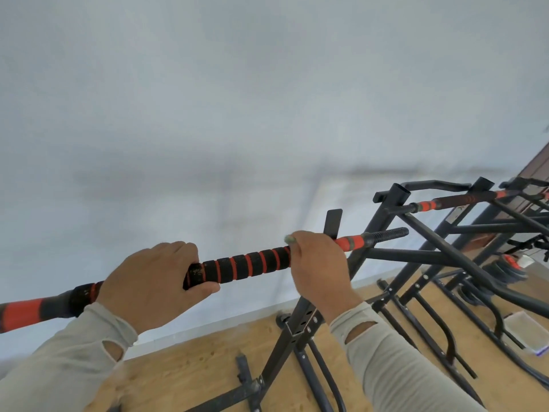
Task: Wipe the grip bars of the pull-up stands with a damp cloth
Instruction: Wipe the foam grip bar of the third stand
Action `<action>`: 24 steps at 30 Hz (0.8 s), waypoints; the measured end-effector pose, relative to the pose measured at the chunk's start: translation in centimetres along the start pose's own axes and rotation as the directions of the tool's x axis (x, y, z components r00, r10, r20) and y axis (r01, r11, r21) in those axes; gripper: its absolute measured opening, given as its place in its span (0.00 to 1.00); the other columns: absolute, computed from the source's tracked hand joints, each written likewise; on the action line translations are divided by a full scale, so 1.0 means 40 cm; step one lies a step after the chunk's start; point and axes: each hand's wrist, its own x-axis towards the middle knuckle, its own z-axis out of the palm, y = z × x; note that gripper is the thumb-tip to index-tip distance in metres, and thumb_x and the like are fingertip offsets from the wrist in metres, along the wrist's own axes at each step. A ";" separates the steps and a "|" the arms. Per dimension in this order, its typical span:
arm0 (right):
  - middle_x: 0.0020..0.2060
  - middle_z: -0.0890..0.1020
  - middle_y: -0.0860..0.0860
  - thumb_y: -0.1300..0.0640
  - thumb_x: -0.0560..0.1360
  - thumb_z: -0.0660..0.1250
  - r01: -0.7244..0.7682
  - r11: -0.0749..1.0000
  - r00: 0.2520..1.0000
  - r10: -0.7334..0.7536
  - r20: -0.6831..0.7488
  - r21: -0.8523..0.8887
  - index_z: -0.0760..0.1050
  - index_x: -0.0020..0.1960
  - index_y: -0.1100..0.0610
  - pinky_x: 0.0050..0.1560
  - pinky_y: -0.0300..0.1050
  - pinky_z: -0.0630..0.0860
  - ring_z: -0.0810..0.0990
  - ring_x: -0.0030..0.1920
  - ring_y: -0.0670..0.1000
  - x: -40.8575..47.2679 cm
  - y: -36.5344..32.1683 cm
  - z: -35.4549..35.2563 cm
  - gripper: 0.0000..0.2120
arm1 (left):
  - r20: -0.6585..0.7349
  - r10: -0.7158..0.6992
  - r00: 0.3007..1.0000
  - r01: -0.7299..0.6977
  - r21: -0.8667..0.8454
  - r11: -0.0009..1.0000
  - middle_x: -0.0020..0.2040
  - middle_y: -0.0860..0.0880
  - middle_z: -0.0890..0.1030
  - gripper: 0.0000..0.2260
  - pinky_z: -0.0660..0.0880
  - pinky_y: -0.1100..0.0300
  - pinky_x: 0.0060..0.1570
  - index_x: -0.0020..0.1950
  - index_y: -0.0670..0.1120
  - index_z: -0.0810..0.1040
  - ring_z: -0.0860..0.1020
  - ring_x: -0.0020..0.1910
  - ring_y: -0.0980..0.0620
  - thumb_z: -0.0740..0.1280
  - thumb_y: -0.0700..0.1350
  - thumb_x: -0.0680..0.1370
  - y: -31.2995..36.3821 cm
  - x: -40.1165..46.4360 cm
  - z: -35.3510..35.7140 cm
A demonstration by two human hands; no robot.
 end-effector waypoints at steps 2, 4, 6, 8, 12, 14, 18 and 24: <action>0.48 0.85 0.46 0.55 0.83 0.60 0.068 0.996 0.997 -0.070 0.025 0.054 0.81 0.59 0.51 0.55 0.49 0.79 0.81 0.51 0.51 0.000 -0.065 0.030 0.12 | 0.001 0.010 1.000 -0.010 -0.003 1.000 0.36 0.59 0.72 0.21 0.64 0.63 0.32 0.42 0.57 0.68 0.72 0.36 0.59 0.56 0.73 0.73 -0.001 -0.001 0.002; 0.44 0.83 0.45 0.54 0.83 0.59 0.162 0.982 0.986 -0.166 0.036 0.094 0.81 0.54 0.51 0.51 0.47 0.75 0.78 0.47 0.50 -0.014 -0.125 0.059 0.11 | -0.002 0.008 1.000 -0.008 -0.012 1.000 0.36 0.58 0.72 0.20 0.64 0.62 0.32 0.43 0.56 0.68 0.72 0.37 0.58 0.58 0.73 0.73 -0.003 -0.001 0.005; 0.41 0.81 0.44 0.56 0.83 0.60 0.240 0.961 0.968 -0.248 0.039 0.140 0.79 0.50 0.51 0.49 0.45 0.72 0.76 0.45 0.49 -0.030 -0.140 0.068 0.09 | -0.010 0.009 1.000 -0.009 -0.015 1.000 0.37 0.58 0.72 0.20 0.63 0.61 0.33 0.43 0.56 0.68 0.72 0.37 0.57 0.58 0.73 0.73 -0.004 -0.002 0.006; 0.45 0.81 0.44 0.58 0.84 0.61 0.331 0.931 0.936 -0.345 0.071 0.154 0.78 0.53 0.50 0.52 0.44 0.73 0.76 0.48 0.49 -0.030 -0.103 0.048 0.08 | -0.020 0.013 1.000 -0.014 -0.014 1.000 0.37 0.58 0.72 0.20 0.63 0.62 0.33 0.43 0.56 0.69 0.72 0.37 0.57 0.58 0.73 0.73 -0.006 -0.004 0.008; 0.43 0.77 0.42 0.64 0.77 0.63 0.355 0.909 0.905 -0.275 0.324 -0.219 0.70 0.49 0.44 0.48 0.44 0.76 0.76 0.48 0.49 0.044 0.030 -0.039 0.14 | -0.047 0.022 0.999 -0.023 -0.019 1.000 0.36 0.58 0.73 0.20 0.65 0.61 0.33 0.43 0.57 0.69 0.73 0.36 0.56 0.58 0.73 0.73 -0.011 -0.006 0.016; 0.38 0.74 0.42 0.65 0.75 0.64 0.257 0.908 0.925 -0.132 0.356 -0.332 0.70 0.47 0.42 0.46 0.44 0.79 0.78 0.44 0.48 0.068 0.074 -0.065 0.17 | -0.055 0.027 0.998 -0.028 -0.020 0.999 0.36 0.58 0.73 0.21 0.68 0.60 0.34 0.43 0.57 0.69 0.73 0.36 0.56 0.58 0.74 0.73 -0.013 -0.005 0.024; 0.40 0.80 0.44 0.60 0.80 0.61 0.071 0.971 0.980 -0.025 0.197 -0.229 0.76 0.50 0.47 0.45 0.45 0.78 0.80 0.44 0.51 0.022 0.001 -0.046 0.09 | -0.097 0.056 0.994 -0.056 0.002 0.998 0.35 0.58 0.72 0.21 0.66 0.60 0.32 0.41 0.57 0.68 0.72 0.34 0.55 0.56 0.74 0.72 -0.019 -0.003 0.030; 0.40 0.81 0.49 0.60 0.79 0.58 0.258 0.962 0.962 -0.264 0.073 0.086 0.79 0.49 0.53 0.44 0.50 0.75 0.77 0.42 0.54 -0.065 -0.242 0.062 0.10 | -0.132 0.112 0.985 -0.112 0.011 0.994 0.31 0.58 0.68 0.20 0.57 0.63 0.28 0.38 0.55 0.65 0.70 0.30 0.54 0.57 0.72 0.73 -0.019 0.001 0.033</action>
